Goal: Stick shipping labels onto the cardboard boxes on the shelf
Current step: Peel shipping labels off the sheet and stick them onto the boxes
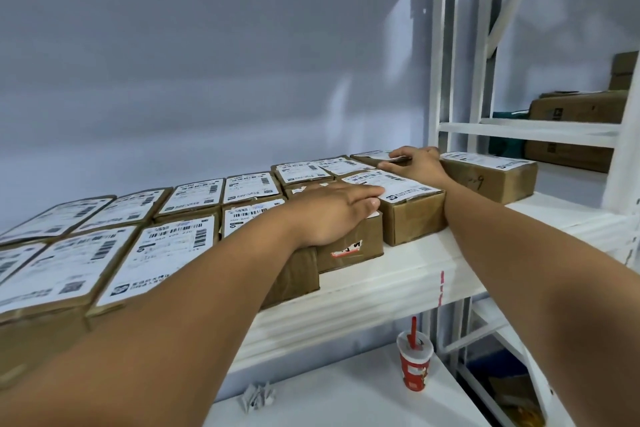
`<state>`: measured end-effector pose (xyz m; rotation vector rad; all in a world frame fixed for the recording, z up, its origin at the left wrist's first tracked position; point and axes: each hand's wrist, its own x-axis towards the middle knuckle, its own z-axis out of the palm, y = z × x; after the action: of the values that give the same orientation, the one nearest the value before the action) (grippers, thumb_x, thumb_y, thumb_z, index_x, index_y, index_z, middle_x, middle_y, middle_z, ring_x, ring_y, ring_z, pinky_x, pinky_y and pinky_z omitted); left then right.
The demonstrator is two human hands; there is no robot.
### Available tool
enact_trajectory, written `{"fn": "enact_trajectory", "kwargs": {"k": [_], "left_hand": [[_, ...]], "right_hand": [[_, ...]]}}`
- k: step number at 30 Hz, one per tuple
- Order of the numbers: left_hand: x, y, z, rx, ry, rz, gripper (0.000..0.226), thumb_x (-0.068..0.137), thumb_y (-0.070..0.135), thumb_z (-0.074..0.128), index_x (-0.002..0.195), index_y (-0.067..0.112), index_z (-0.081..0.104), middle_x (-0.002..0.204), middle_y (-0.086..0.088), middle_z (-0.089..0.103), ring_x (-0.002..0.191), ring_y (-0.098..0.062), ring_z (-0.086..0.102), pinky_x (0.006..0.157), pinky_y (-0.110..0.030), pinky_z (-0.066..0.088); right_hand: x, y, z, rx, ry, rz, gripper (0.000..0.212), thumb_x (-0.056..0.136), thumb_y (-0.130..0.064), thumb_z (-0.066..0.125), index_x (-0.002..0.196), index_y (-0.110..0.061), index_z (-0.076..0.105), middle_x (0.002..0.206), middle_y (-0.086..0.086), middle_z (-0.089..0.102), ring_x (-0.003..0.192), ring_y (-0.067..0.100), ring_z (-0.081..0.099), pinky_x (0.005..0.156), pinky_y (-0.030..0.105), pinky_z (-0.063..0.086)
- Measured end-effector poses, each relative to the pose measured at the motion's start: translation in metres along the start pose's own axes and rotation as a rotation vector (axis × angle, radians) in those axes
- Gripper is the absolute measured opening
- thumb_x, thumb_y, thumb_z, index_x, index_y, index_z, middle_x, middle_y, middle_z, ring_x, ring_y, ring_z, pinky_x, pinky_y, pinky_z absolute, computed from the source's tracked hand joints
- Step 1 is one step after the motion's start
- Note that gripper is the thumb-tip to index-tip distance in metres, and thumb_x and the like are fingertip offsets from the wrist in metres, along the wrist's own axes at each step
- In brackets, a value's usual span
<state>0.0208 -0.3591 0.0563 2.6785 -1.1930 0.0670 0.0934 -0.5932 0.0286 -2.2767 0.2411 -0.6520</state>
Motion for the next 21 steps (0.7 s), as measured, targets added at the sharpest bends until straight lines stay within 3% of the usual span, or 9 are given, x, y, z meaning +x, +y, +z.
{"fn": "enact_trajectory", "kwargs": {"k": [5,9,12,17,21], "left_hand": [[-0.0011,-0.0001,-0.0010,-0.023,0.001,0.004,0.043,0.100,0.045,0.022,0.143,0.041,0.030,0.153,0.013,0.026,0.142,-0.009,0.018,0.114,-0.027,0.012],[-0.0011,-0.0011,0.0004,-0.030,0.009,-0.009,0.043,0.100,0.047,0.023,0.142,0.043,0.032,0.152,0.011,0.028,0.142,-0.010,0.019,0.115,-0.029,0.013],[-0.0003,-0.0008,0.0005,-0.031,0.013,-0.011,0.043,0.099,0.048,0.024,0.141,0.043,0.032,0.152,0.012,0.028,0.142,-0.010,0.020,0.116,-0.031,0.013],[-0.0011,-0.0001,0.0001,-0.026,0.007,-0.010,0.043,0.100,0.047,0.023,0.142,0.042,0.032,0.152,0.012,0.028,0.141,-0.010,0.020,0.113,-0.027,0.014],[-0.0004,-0.0021,0.0000,-0.035,0.005,-0.011,0.043,0.099,0.048,0.023,0.142,0.043,0.032,0.152,0.013,0.028,0.142,-0.010,0.020,0.114,-0.028,0.015]], "right_hand": [[-0.0010,-0.0007,0.0023,0.035,0.153,0.013,0.053,0.075,-0.050,0.072,0.116,-0.017,0.067,0.128,0.007,0.056,0.118,0.020,0.052,0.108,0.031,0.037],[-0.0023,-0.0033,0.0015,0.042,0.287,-0.042,0.053,0.083,-0.042,0.067,0.125,-0.012,0.060,0.135,0.007,0.041,0.127,0.017,0.039,0.106,0.019,0.025],[0.0002,-0.0038,0.0016,0.017,0.332,-0.080,0.056,0.085,-0.042,0.066,0.130,-0.010,0.056,0.135,0.008,0.034,0.127,0.018,0.037,0.106,0.018,0.023],[0.0035,-0.0001,0.0050,-0.073,0.158,-0.048,0.053,0.084,-0.040,0.067,0.129,-0.012,0.056,0.139,0.012,0.029,0.130,0.022,0.035,0.111,0.025,0.024],[0.0054,0.0021,0.0083,-0.119,0.051,-0.042,0.053,0.084,-0.045,0.064,0.127,-0.016,0.057,0.136,0.014,0.038,0.132,0.025,0.031,0.111,0.031,0.025]]}}
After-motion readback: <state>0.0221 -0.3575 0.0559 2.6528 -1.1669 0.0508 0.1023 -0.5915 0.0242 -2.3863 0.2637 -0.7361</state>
